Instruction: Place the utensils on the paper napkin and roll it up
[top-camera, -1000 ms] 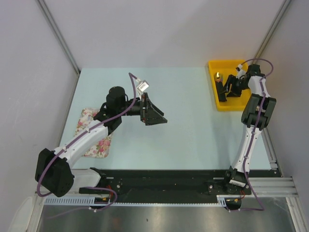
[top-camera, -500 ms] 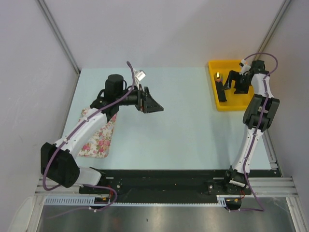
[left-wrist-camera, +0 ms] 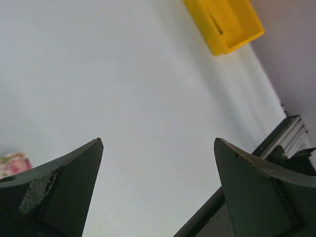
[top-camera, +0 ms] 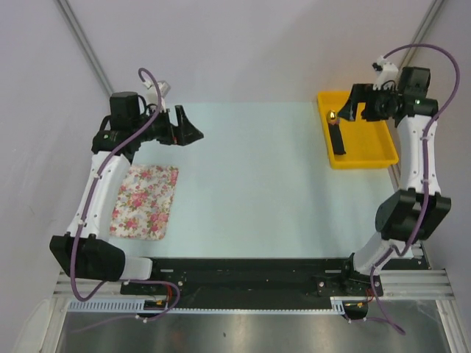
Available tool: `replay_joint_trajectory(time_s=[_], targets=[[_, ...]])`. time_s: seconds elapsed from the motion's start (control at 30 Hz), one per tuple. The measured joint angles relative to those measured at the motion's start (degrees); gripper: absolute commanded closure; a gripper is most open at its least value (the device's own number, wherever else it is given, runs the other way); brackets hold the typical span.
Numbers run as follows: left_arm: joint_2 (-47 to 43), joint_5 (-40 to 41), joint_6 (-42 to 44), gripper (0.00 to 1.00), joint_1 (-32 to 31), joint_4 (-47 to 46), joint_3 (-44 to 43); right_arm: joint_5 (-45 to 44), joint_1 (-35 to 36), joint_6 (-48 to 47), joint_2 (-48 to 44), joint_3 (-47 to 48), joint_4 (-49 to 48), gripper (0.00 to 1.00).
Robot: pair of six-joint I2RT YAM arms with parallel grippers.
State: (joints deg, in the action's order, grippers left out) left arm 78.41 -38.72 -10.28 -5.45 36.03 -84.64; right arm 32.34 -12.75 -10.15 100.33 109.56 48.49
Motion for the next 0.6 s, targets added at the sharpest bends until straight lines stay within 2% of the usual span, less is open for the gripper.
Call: replay_joint_trajectory(time_s=[0.1,0.23,0.37,0.6], targets=[[-1.5,4.2,3.0,0.01,0.4,4.6,0.9,0.2,3.0,0.9,-8.9,-9.8,-0.7,0.00],[-7.2,8.9,7.0,0.00,0.4,8.7,7.2,-0.5,7.6,1.7,-19.6,-25.5,-1.3,0.00],[-13.7,13.6,11.0,0.00,0.4,11.2,13.8,-2.0,8.8,2.0,-27.1,-36.9,-0.2,0.01],[-21.5,21.8,14.9,0.00,0.4,11.5,24.0,-3.0,6.5,0.8,-32.5,-43.2,3.2,0.00]])
